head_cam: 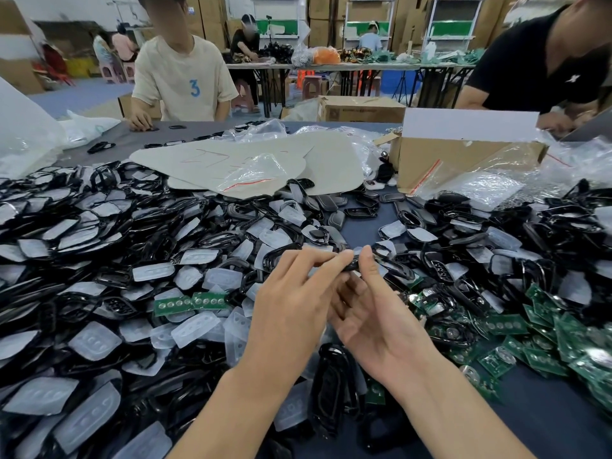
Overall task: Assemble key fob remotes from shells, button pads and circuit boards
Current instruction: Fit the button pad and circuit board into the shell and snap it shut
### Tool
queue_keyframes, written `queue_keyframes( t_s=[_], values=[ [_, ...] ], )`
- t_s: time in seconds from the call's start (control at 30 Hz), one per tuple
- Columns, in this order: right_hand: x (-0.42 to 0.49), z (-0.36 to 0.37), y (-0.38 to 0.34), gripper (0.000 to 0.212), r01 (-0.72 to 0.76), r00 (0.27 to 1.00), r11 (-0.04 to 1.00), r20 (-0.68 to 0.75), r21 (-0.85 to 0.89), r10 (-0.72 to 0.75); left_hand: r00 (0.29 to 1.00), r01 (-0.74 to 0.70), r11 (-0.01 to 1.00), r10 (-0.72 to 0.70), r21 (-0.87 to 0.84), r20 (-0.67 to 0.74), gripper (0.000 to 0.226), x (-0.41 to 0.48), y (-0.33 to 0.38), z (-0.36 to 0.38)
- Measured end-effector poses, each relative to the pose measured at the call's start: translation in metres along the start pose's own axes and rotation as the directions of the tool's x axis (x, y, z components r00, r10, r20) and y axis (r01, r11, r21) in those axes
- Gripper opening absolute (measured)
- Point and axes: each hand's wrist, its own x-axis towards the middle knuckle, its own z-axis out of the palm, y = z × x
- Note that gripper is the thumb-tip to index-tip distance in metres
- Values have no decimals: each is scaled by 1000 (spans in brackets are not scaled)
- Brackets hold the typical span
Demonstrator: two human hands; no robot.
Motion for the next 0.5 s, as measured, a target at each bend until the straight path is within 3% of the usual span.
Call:
queue_keyframes(
  t_s=[0.37,0.5],
  values=[
    [-4,5,0,53,-19,997,1000,70,-7,20,999,16,999,-18,-44,-48,34,5,4,-4],
    [-3,3,-1,36,31,997,999,64,-23,-29,998,37,998,-39,-42,-48,35,6,6,-4]
  ],
)
